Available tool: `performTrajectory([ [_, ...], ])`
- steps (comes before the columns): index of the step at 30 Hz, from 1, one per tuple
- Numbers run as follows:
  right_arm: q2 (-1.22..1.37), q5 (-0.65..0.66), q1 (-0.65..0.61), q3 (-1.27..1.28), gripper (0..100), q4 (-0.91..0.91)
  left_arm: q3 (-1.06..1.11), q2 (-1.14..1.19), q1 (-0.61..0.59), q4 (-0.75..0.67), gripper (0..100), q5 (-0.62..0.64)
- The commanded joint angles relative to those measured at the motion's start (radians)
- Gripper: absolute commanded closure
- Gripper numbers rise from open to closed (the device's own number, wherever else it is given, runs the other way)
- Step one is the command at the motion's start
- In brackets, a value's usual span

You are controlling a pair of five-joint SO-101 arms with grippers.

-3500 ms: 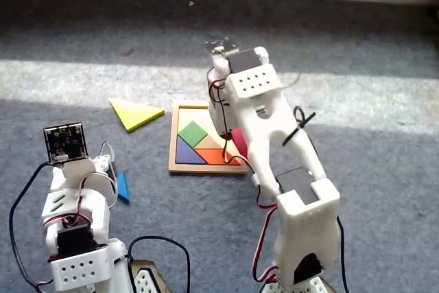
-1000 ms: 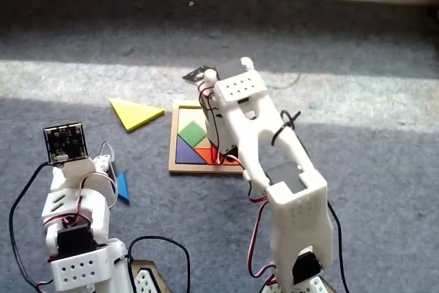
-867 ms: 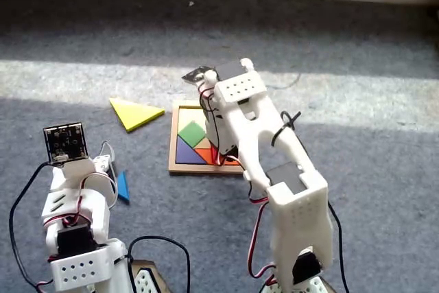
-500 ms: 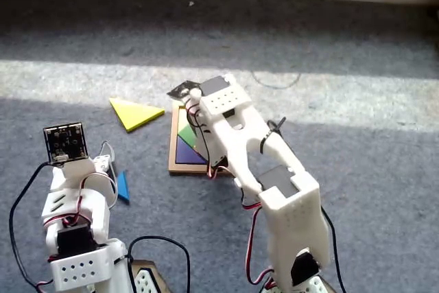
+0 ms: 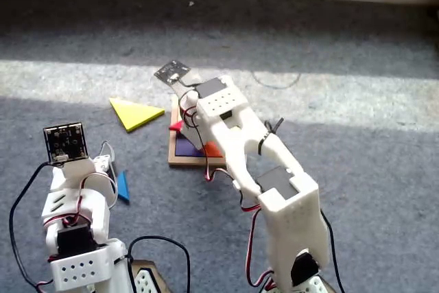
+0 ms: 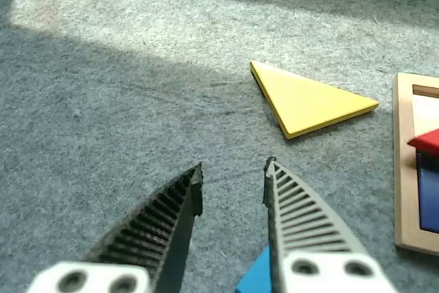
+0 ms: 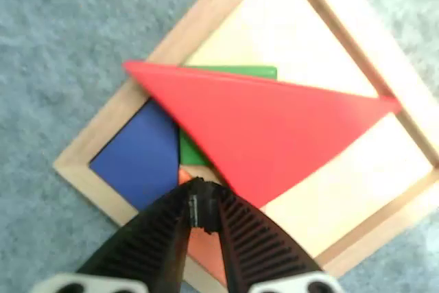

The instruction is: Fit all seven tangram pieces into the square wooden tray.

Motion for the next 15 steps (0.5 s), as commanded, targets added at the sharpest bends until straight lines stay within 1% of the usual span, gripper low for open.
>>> performTrajectory([
  [1,-0.018,-0.002,-0.004,-0.002,99.3,-0.142,-0.015,-0.008,0.012,-0.002,83,-0.009],
  [3,-0.018,-0.002,-0.002,-0.001,99.3,-0.185,-0.015,-0.008,0.012,0.000,83,-0.009],
  [6,-0.025,-0.002,-0.001,-0.002,99.3,-0.183,-0.015,-0.008,0.012,0.000,83,-0.009],
  [10,-0.027,-0.002,0.001,-0.010,99.3,-0.087,-0.015,-0.008,0.012,0.000,83,-0.009],
  [15,-0.073,0.000,0.002,-0.085,99.3,-0.025,-0.015,-0.008,0.012,0.000,83,-0.009],
])
